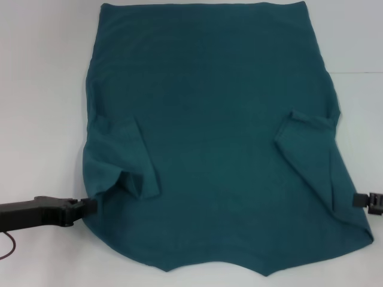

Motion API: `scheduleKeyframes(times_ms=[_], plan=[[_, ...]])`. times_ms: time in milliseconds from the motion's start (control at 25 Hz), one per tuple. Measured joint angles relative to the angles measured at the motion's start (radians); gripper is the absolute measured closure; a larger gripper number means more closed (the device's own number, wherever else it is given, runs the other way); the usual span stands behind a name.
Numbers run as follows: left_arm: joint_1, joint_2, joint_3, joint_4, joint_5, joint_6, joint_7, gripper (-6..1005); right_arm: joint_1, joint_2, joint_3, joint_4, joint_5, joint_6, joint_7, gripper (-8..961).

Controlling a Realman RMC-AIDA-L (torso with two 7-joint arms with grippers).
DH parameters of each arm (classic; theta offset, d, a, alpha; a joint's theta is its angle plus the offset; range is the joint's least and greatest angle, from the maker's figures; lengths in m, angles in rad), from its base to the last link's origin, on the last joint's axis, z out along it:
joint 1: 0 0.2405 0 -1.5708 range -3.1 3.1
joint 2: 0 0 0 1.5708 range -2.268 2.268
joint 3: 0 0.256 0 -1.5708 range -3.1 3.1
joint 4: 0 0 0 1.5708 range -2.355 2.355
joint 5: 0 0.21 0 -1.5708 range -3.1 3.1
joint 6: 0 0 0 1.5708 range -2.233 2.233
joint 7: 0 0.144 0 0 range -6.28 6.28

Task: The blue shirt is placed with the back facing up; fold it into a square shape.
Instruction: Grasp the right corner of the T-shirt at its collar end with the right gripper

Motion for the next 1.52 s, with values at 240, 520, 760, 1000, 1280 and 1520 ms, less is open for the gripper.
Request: scheduleKeyframes(times_ms=[240, 520, 760, 1000, 1280, 1520], plan=[[-0.004, 0.0, 0.0, -0.002, 0.0, -0.001, 0.0, 963, -0.013, -0.003, 0.003, 0.004, -0.042, -0.004, 0.009, 53], [-0.01, 0.001, 0.0, -0.004, 0.0, -0.001, 0.0, 964, -0.015, 0.001, 0.001, 0.011, -0.05, 0.002, 0.009, 54], [-0.01, 0.002, 0.0, -0.004, 0.0, -0.001, 0.0, 964, -0.014, 0.006, -0.002, 0.011, -0.067, 0.003, 0.012, 65], [-0.01, 0.002, 0.0, -0.004, 0.0, -0.008, 0.0, 964, -0.002, 0.011, -0.006, 0.012, -0.077, 0.005, 0.013, 75], [-0.013, 0.002, 0.0, -0.004, 0.0, -0.011, 0.0, 964, 0.02, 0.027, -0.007, 0.013, -0.077, 0.002, 0.013, 88], [-0.014, 0.002, 0.0, -0.004, 0.0, -0.02, 0.0, 964, 0.043, 0.04, -0.008, 0.013, -0.077, -0.004, 0.008, 99]])
